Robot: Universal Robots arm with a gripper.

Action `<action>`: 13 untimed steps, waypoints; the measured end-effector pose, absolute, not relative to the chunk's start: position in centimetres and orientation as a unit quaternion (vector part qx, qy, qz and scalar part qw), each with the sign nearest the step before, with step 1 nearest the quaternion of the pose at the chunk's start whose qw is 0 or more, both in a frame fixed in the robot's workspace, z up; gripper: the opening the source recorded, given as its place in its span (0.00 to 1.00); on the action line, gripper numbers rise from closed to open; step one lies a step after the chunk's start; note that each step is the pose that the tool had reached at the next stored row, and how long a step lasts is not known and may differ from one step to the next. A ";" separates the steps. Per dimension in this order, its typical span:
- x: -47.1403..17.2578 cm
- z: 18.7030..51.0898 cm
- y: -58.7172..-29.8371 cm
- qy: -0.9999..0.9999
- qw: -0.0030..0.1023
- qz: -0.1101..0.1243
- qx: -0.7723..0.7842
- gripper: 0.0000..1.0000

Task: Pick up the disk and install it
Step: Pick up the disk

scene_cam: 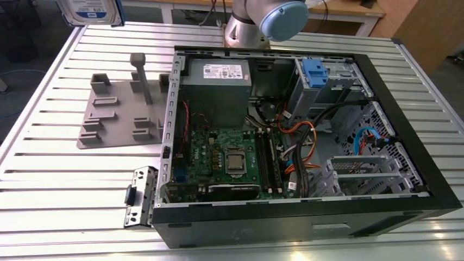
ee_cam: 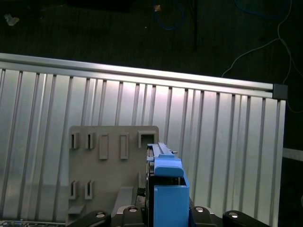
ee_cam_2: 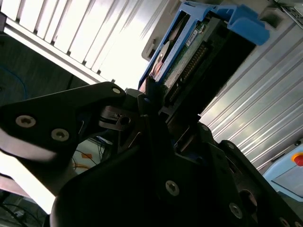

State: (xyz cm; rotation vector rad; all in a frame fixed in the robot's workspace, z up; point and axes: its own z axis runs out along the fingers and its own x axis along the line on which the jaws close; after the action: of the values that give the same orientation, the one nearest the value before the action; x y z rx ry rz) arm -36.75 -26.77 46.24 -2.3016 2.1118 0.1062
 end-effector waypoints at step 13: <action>-36.8 47.3 -26.8 0.676 0.008 0.034 -0.736 0.36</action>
State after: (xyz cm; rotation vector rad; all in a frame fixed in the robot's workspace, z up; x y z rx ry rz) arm -36.75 -26.77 47.28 -2.3016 2.1118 0.1061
